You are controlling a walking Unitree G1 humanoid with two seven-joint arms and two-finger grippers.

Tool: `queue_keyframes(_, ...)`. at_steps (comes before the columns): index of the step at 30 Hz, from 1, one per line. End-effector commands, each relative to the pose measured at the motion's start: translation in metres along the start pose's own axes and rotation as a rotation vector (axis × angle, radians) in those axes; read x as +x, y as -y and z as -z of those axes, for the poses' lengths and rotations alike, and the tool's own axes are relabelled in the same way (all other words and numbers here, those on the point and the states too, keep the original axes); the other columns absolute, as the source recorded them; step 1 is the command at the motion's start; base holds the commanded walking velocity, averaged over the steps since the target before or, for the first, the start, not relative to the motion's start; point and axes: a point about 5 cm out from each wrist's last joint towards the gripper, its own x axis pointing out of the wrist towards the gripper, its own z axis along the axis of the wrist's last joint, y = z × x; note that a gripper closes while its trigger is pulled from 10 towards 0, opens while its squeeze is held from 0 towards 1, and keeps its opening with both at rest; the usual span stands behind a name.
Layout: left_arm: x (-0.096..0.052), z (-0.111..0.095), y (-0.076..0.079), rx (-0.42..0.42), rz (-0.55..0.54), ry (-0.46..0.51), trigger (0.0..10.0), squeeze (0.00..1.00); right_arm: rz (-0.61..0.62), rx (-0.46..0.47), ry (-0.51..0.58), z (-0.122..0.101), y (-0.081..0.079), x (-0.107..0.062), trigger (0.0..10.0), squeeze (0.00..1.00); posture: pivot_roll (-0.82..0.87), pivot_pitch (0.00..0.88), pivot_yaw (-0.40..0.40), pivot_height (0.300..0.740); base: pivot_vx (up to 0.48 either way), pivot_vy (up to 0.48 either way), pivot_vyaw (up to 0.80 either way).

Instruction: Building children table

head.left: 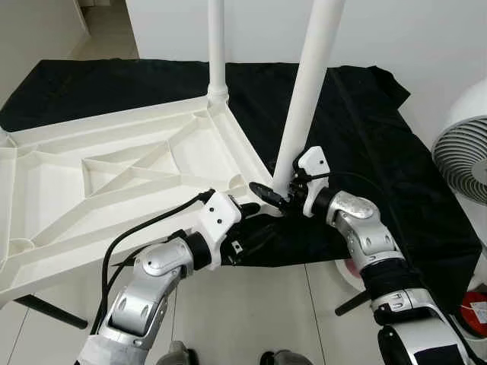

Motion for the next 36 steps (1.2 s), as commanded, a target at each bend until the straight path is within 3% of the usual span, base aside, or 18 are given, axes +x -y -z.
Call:
queue_keyframes(1,0.001,-0.001,-0.002,0.006,-0.063,0.000,10.0,0.00,-0.063,0.015,-0.038,0.009,-0.007,0.005,0.0,0.00,-0.03,0.088,0.022,0.740,0.000,0.000,0.00)
queue_keyframes(11,0.001,-0.001,0.001,-0.002,-0.056,-0.002,10.0,0.00,-0.052,0.032,-0.042,0.017,-0.005,0.000,0.0,0.00,-0.03,0.100,0.025,0.740,0.000,0.000,0.00)
queue_keyframes(12,0.001,-0.001,0.001,-0.004,-0.053,-0.002,10.0,0.00,-0.035,0.033,-0.050,0.018,-0.004,-0.002,4.1,0.00,-0.04,0.106,0.028,0.740,0.000,0.000,0.00)
queue_keyframes(13,0.001,-0.001,0.001,-0.005,-0.051,-0.004,10.0,0.00,-0.005,0.028,-0.056,0.019,-0.003,-0.003,10.0,0.00,-0.04,0.106,0.028,0.740,0.000,0.000,0.00)
queue_keyframes(22,0.001,0.001,0.002,-0.007,-0.048,-0.007,10.0,0.00,0.194,0.051,-0.028,0.015,-0.003,-0.005,10.0,0.00,-0.04,0.109,0.025,0.740,0.000,0.000,0.00)
queue_keyframes(28,0.001,0.001,0.003,-0.010,-0.049,-0.006,10.0,0.00,0.366,0.128,-0.011,0.013,-0.016,-0.005,10.0,0.00,-0.04,0.105,0.013,0.740,0.000,0.000,0.00)
queue_keyframes(33,0.000,0.002,0.004,-0.010,-0.047,-0.007,10.0,0.00,0.477,0.174,-0.003,0.012,-0.033,-0.003,10.0,0.00,-0.04,0.103,0.007,0.740,0.000,0.000,0.00)
queue_keyframes(36,0.001,0.002,0.005,-0.012,-0.045,-0.008,10.0,0.00,0.613,0.206,-0.010,0.010,-0.049,-0.001,10.0,0.00,-0.04,0.103,0.003,0.740,0.000,0.000,0.00)
